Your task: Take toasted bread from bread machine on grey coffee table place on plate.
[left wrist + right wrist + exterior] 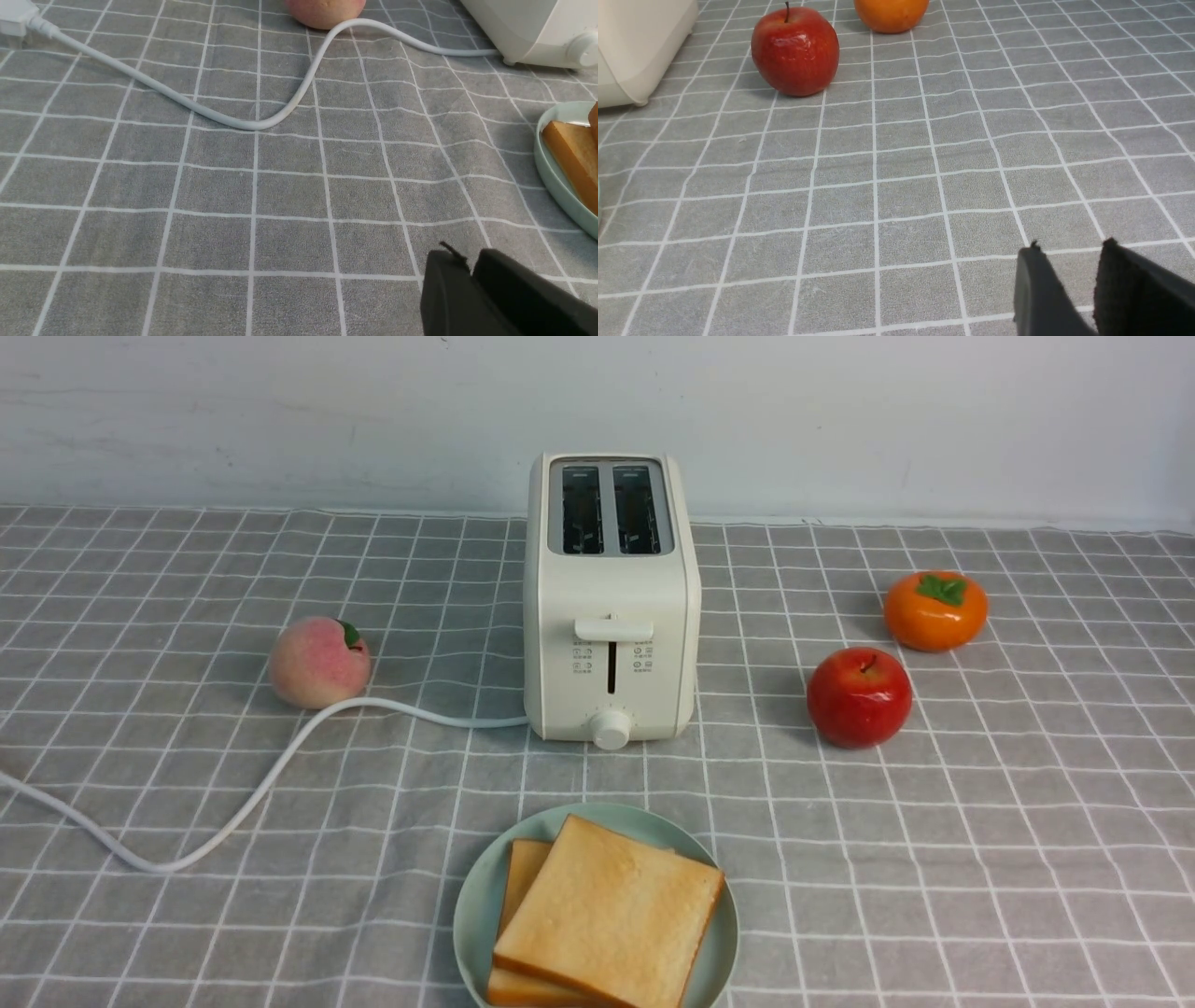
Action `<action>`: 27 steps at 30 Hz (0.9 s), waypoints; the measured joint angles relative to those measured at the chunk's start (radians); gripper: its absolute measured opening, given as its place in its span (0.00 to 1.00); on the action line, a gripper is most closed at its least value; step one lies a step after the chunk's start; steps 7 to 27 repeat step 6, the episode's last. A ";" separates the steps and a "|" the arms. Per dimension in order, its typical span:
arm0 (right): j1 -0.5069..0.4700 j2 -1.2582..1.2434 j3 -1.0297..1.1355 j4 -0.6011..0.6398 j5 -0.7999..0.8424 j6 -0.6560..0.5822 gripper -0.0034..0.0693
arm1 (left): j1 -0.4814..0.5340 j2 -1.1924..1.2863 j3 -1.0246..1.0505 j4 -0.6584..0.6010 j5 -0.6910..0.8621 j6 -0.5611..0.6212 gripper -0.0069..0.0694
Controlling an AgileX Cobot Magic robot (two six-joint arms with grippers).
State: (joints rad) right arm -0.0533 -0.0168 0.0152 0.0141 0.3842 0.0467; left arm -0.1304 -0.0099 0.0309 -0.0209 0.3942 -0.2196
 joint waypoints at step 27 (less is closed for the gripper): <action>0.000 0.000 0.000 0.000 0.000 0.000 0.33 | 0.000 0.000 0.000 0.000 0.000 0.000 0.19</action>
